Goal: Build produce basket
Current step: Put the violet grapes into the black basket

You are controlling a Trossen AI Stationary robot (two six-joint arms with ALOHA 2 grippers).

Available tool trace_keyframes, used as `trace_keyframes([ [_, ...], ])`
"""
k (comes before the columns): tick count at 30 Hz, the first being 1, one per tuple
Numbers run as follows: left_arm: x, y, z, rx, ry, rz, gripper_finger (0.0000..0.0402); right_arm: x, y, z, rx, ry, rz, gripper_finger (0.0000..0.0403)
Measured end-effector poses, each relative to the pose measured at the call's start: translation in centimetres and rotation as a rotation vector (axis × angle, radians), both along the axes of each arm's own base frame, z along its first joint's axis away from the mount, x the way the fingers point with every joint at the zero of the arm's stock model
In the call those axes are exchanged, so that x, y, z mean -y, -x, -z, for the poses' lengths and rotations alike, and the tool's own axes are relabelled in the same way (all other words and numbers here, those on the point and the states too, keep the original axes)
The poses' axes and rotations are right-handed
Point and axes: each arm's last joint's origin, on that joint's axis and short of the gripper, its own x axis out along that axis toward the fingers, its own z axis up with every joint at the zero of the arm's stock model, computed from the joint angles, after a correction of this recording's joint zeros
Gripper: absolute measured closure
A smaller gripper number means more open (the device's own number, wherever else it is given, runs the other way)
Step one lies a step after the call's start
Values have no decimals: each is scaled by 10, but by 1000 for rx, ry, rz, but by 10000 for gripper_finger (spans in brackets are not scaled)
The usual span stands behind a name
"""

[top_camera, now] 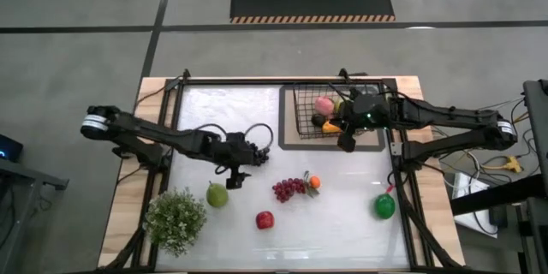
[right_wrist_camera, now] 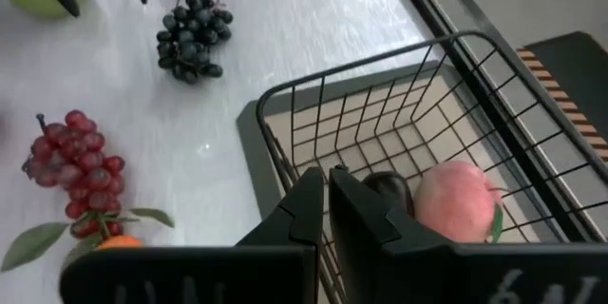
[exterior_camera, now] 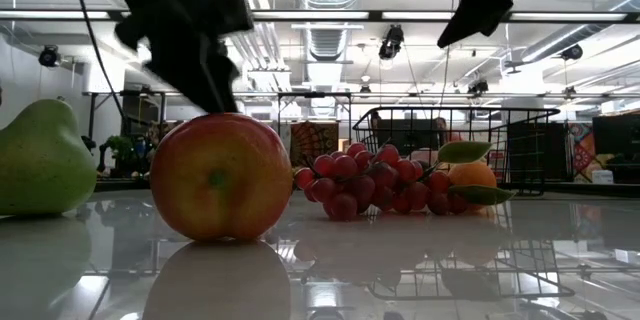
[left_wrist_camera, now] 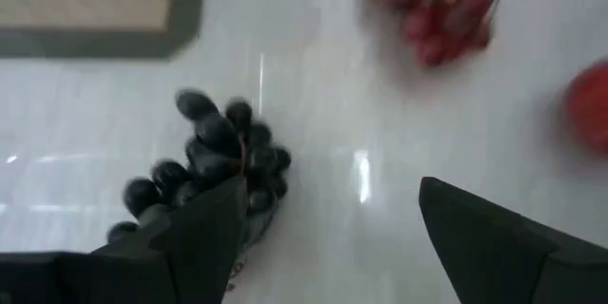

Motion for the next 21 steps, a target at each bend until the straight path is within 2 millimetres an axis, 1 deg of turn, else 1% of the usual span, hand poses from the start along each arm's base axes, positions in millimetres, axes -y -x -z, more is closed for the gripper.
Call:
trace_keyframes([
  [6, -1, -17, 26, -95, -159, 29, 127, 0, 1, 10, -28, -5, 1, 390],
  [10, -2, -25, 33, -122, -227, 40, 135, 0, 1, 12, -29, -16, 11, 390],
  [18, -4, -22, 44, -165, -243, 46, 152, 0, 0, 12, -19, -16, 13, 390],
  [21, -5, -21, 45, -167, -257, 37, 159, 0, -1, 12, -16, -16, 13, 390],
])
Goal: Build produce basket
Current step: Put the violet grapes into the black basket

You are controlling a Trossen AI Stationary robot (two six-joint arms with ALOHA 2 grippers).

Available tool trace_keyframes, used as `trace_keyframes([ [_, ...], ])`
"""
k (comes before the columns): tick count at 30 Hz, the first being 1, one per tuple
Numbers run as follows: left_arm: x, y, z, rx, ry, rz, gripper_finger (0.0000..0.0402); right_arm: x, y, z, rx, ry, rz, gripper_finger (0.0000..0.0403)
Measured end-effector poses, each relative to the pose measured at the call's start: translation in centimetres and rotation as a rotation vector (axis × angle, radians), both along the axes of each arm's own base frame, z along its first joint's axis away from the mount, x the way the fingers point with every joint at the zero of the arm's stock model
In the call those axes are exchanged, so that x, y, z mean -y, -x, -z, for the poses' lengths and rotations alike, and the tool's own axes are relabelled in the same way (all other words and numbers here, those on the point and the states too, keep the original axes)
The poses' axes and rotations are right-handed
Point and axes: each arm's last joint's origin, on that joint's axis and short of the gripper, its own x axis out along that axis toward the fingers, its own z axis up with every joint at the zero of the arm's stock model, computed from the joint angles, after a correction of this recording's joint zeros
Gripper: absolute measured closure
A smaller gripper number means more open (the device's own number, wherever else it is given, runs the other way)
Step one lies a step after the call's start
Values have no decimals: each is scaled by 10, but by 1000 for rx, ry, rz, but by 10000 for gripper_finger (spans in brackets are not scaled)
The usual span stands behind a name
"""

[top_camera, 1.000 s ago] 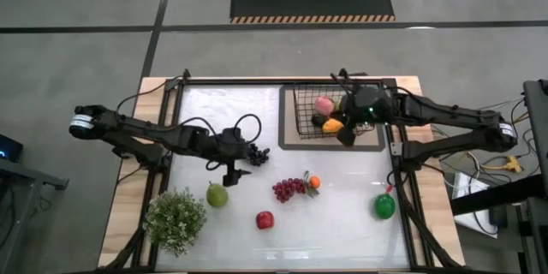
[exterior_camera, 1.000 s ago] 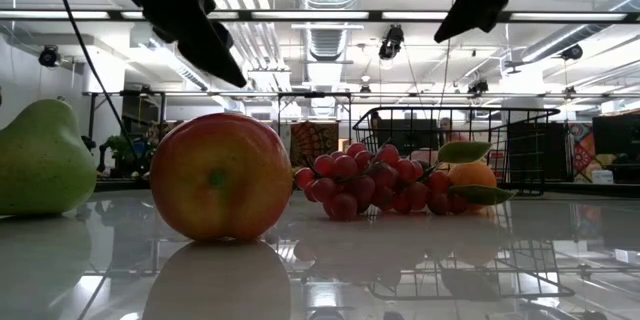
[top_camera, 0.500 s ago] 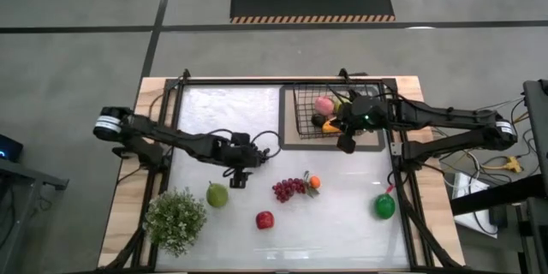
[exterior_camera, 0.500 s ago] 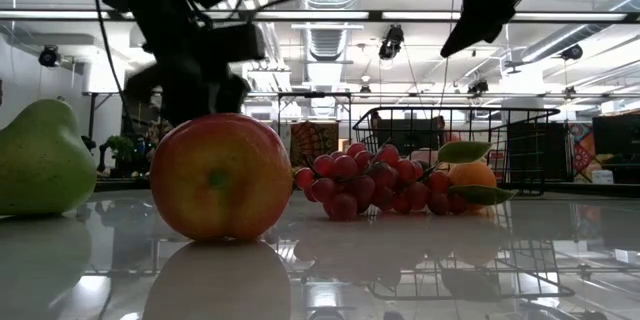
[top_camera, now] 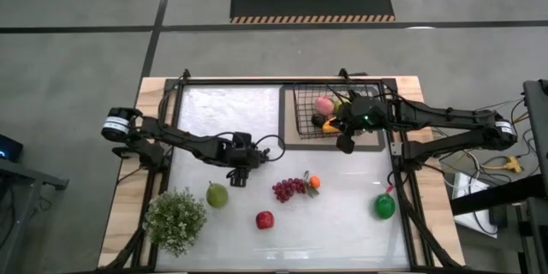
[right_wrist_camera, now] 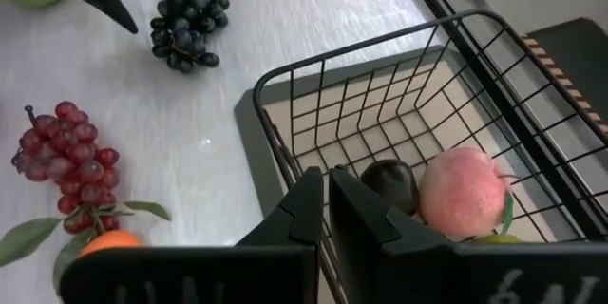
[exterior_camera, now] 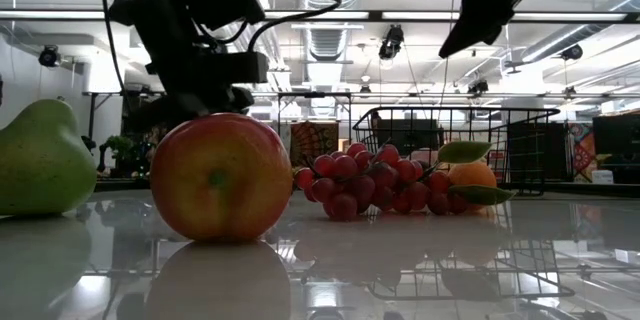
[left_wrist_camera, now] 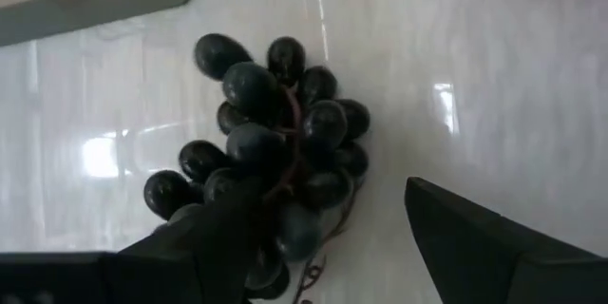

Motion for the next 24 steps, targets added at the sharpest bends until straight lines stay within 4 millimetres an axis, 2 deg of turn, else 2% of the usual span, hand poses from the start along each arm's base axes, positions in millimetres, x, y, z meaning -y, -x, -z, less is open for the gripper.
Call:
trace_keyframes([
  [13, -4, -3, 11, -22, -9, -17, 218, 0, 0, 0, 2, -7, 7, 390],
  [24, -4, -3, 12, -24, -9, -17, 321, 0, 0, 0, 1, -7, 7, 390],
])
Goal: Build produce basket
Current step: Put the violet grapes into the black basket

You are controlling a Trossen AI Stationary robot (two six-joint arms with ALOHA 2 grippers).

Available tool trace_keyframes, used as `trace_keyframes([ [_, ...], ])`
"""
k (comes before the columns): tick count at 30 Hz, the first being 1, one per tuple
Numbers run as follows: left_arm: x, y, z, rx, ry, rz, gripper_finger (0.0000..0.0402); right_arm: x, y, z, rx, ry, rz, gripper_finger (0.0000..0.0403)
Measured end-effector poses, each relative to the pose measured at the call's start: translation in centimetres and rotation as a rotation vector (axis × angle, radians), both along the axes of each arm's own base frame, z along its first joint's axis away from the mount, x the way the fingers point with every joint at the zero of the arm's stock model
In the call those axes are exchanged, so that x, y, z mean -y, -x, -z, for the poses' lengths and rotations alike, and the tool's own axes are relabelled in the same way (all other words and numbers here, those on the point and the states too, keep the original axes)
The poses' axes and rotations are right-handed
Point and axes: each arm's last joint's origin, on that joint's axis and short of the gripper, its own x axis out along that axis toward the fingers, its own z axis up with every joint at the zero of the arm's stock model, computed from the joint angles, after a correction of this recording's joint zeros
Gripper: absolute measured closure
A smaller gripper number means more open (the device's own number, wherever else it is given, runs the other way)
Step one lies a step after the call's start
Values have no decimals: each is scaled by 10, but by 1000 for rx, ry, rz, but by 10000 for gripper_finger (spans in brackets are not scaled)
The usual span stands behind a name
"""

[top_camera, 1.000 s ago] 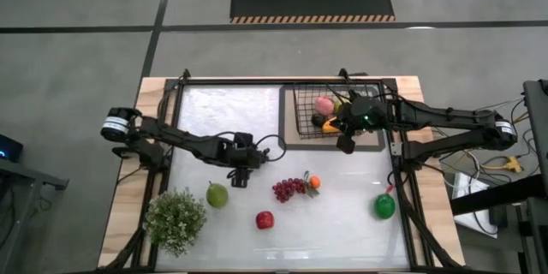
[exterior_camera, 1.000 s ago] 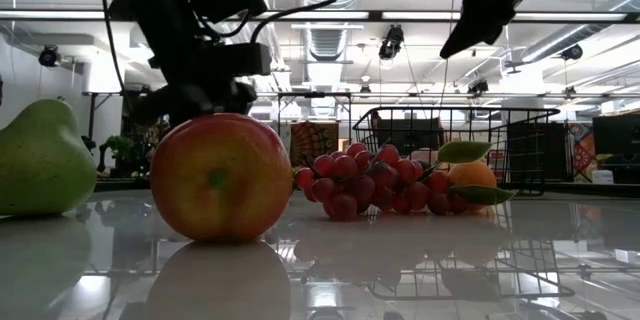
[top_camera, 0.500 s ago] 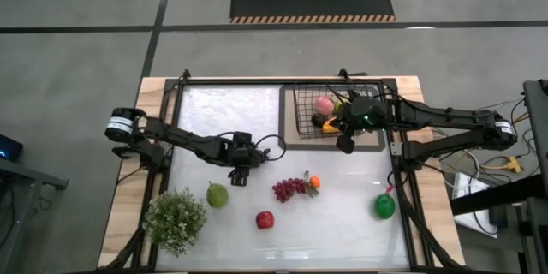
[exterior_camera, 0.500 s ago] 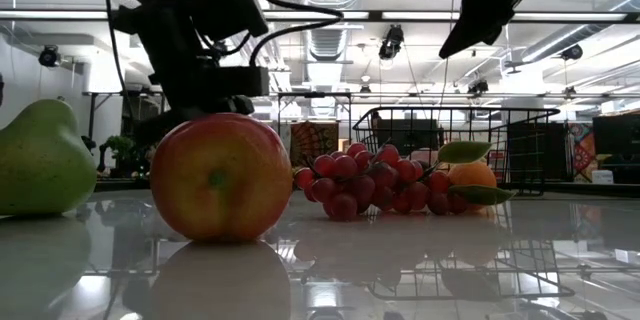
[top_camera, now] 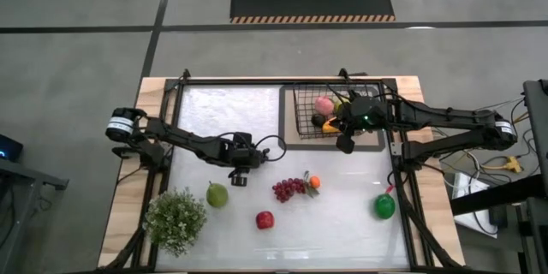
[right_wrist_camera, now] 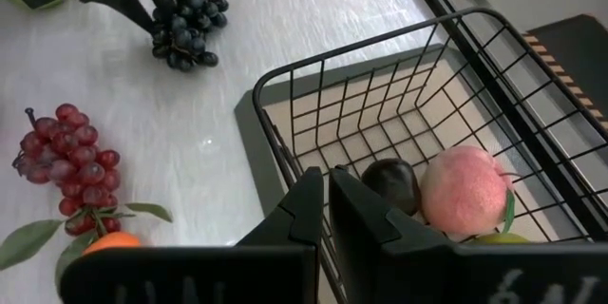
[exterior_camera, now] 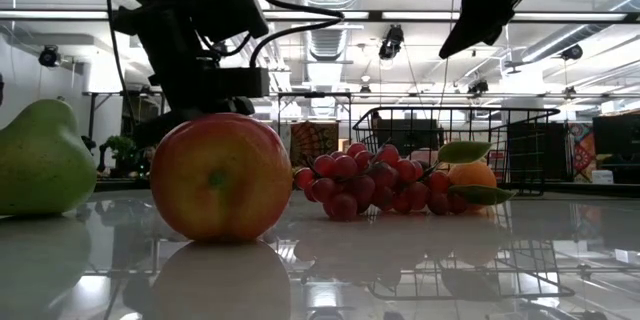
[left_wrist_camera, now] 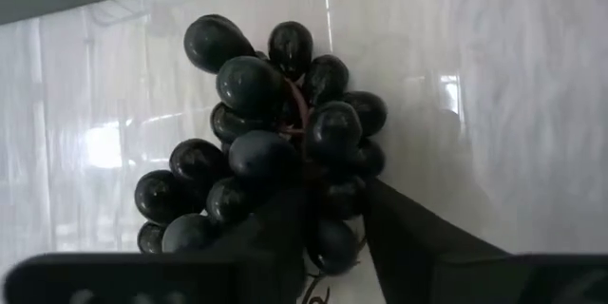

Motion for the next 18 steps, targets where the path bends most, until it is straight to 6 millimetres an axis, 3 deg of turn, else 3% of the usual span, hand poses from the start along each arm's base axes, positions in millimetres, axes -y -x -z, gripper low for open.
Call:
trace_keyframes([
  [7, 0, -1, -1, 6, 1, 0, 372, 0, 0, 0, 0, 0, 0, 390],
  [18, 0, 2, -25, 95, 9, 0, 380, 0, -3, 3, 37, 13, -12, 390],
])
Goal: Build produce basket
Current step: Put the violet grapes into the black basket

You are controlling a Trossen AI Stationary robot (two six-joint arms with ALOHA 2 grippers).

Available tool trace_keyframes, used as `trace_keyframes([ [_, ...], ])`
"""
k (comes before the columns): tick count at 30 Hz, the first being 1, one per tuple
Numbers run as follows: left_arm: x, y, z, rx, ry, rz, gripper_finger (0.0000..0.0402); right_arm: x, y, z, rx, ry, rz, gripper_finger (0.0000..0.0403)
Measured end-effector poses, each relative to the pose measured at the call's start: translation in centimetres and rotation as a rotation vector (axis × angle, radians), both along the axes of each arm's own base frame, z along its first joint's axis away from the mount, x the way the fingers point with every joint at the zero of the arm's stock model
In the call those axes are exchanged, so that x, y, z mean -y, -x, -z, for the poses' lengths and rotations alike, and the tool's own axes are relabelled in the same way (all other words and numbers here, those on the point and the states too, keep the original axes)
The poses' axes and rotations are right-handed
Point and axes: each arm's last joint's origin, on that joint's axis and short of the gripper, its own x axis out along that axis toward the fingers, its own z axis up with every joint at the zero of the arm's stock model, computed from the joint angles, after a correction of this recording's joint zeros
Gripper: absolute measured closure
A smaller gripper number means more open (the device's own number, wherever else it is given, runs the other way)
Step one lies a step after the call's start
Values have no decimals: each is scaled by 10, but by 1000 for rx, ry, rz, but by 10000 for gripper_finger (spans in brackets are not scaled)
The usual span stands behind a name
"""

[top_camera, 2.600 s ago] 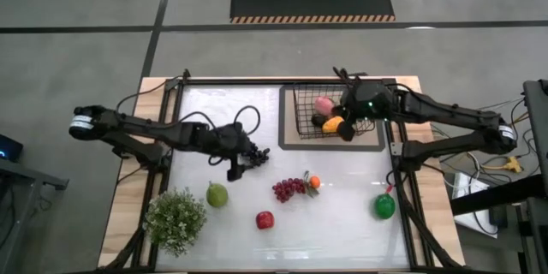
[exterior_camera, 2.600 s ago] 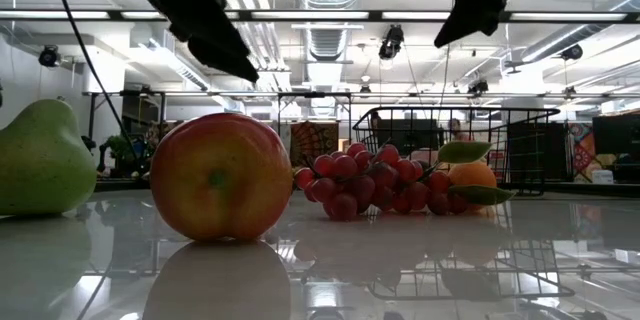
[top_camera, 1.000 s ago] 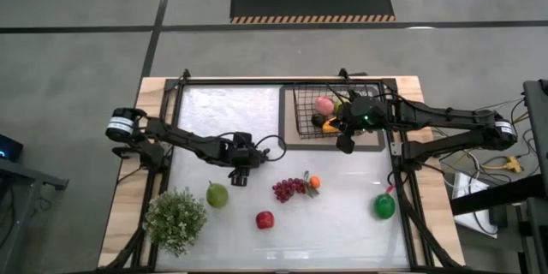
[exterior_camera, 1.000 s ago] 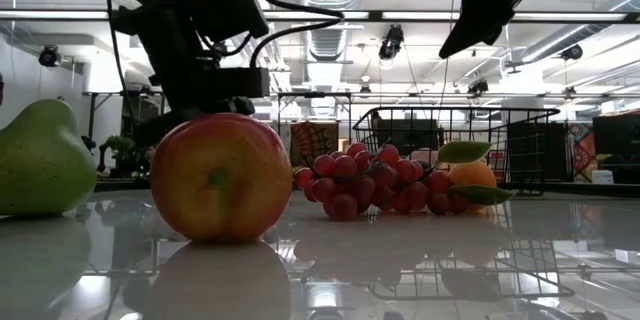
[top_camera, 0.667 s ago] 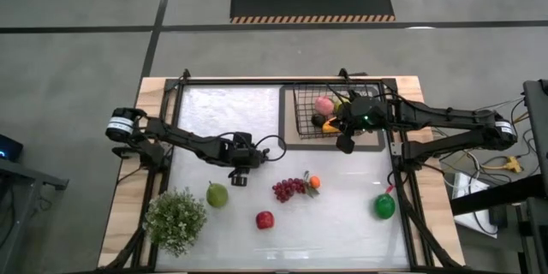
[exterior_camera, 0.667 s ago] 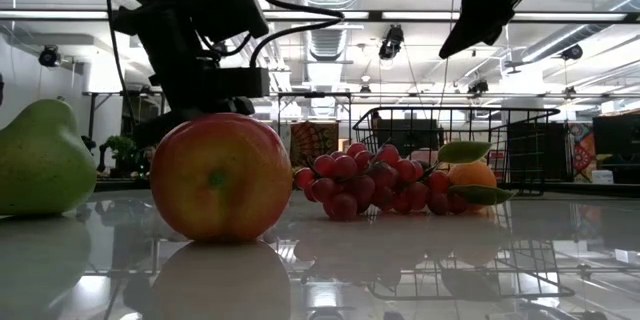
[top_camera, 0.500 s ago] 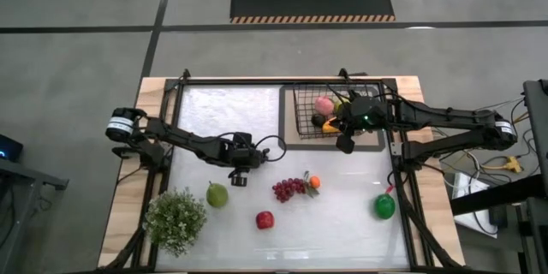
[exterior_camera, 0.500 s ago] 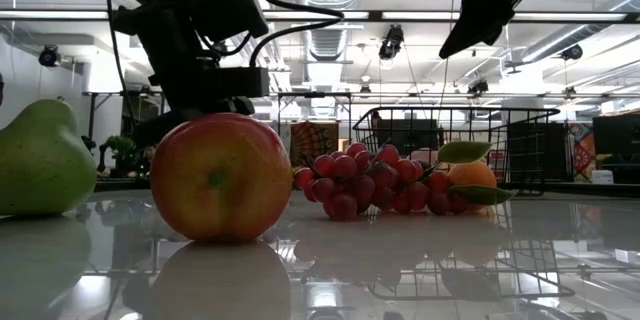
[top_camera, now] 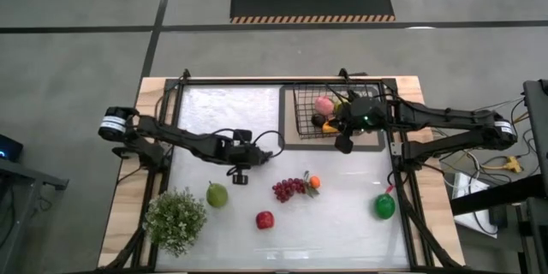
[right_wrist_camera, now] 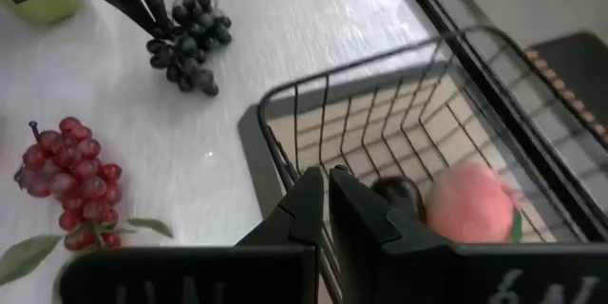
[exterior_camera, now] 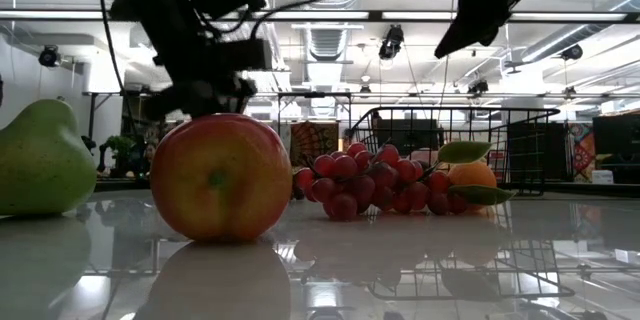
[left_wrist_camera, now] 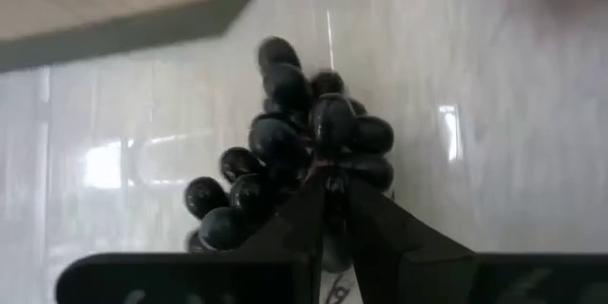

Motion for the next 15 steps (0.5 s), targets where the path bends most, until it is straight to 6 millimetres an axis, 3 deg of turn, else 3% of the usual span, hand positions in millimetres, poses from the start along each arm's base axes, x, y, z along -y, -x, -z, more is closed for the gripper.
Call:
trace_keyframes([
  [12, -2, 15, -73, 413, 25, -15, 380, -5, -13, -2, 165, 69, -78, 389],
  [15, -2, 19, -89, 514, 35, -15, 380, -7, -18, -1, 187, 35, -135, 373],
])
